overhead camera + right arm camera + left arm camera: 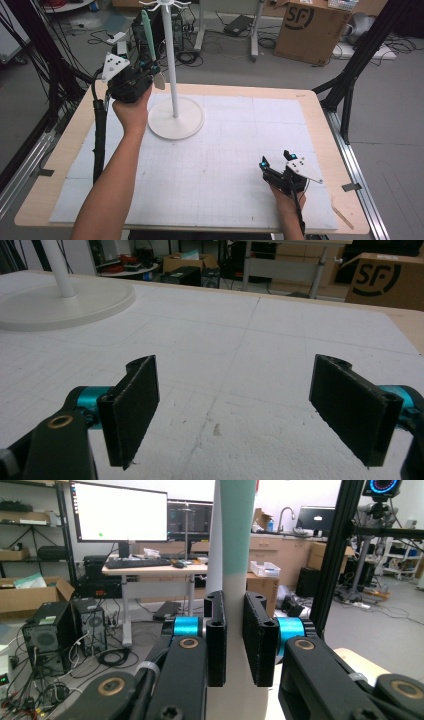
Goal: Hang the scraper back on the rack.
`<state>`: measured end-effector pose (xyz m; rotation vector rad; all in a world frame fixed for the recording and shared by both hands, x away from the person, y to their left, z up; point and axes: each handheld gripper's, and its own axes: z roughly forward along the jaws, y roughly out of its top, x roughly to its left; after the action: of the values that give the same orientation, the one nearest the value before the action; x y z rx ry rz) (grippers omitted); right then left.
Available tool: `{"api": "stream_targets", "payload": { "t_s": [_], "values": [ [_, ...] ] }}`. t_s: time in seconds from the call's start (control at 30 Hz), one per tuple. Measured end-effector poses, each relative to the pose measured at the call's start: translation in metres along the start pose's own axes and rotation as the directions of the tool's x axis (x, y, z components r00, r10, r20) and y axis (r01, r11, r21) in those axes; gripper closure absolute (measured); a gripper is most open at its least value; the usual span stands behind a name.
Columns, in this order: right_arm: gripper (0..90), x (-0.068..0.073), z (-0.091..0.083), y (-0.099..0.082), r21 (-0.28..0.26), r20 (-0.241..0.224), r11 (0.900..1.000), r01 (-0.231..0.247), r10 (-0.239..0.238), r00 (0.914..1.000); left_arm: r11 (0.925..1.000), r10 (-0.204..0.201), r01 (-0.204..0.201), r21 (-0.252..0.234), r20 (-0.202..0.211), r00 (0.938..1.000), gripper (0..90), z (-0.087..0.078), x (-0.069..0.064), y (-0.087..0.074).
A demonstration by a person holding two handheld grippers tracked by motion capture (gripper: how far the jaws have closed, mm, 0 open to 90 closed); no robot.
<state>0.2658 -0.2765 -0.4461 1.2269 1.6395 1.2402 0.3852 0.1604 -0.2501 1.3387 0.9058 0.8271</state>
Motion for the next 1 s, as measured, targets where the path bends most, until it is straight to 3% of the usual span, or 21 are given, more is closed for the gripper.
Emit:
{"api": "stream_targets", "payload": {
  "t_s": [0.33,0.7,1.0],
  "values": [
    [19.1,0.0001,0.0000,0.0001,0.000,0.000,1.0000,0.000,0.000,1.0000,0.9999,0.007,-0.007,0.011,-0.005,1.0000,80.6,0.0060,-0.0045,0.0011],
    [19.1,0.0001,0.0000,0.0000,0.000,0.000,1.0000,0.002,-0.002,1.0000,1.0000,-0.007,0.007,0.004,-0.013,0.9999,80.6,0.0065,-0.0002,0.0019],
    [19.1,0.0001,0.0000,0.0000,0.000,0.000,1.0000,0.000,0.000,1.0000,0.9999,0.012,-0.012,0.010,-0.016,0.9998,80.6,0.0082,-0.0038,0.0075]
  ]
}}
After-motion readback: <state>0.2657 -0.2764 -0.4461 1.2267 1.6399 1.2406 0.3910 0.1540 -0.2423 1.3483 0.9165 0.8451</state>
